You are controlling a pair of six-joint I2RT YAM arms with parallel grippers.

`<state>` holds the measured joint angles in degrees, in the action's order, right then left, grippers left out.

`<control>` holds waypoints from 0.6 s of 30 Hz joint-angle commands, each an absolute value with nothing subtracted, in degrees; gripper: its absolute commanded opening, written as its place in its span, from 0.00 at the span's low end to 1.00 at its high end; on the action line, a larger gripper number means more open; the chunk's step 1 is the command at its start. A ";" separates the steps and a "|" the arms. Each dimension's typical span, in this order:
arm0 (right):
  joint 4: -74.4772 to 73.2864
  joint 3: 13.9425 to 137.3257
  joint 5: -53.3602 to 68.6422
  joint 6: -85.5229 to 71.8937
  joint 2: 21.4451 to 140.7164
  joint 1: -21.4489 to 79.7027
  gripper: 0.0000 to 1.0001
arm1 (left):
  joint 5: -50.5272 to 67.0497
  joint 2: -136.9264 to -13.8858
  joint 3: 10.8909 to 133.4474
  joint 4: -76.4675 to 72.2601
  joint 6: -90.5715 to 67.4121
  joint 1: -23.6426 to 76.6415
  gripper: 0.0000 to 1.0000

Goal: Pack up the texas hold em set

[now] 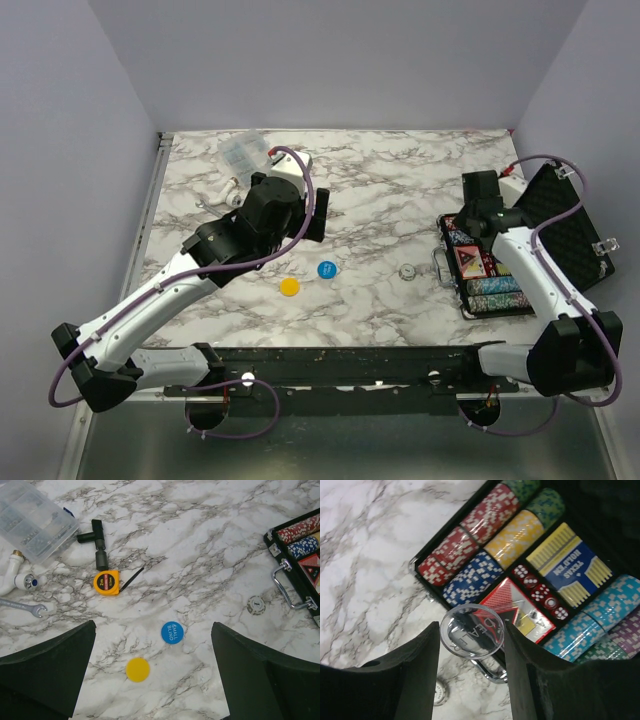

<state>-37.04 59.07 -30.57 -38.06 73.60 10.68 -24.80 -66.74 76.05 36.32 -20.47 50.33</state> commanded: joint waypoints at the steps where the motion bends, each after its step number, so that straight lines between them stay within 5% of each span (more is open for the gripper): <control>1: -38.35 56.55 -31.47 -38.94 71.59 4.26 0.01 | -23.26 -67.31 77.08 37.37 -21.01 50.27 0.99; 18: -29.60 50.36 -40.75 -43.22 75.55 -7.32 0.01 | -21.24 -68.73 77.01 37.35 -21.34 50.45 0.99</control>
<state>-35.33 50.59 -35.48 -41.69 72.99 -6.98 -22.24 -68.53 76.05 36.53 -21.04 50.37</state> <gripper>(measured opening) 0.503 0.984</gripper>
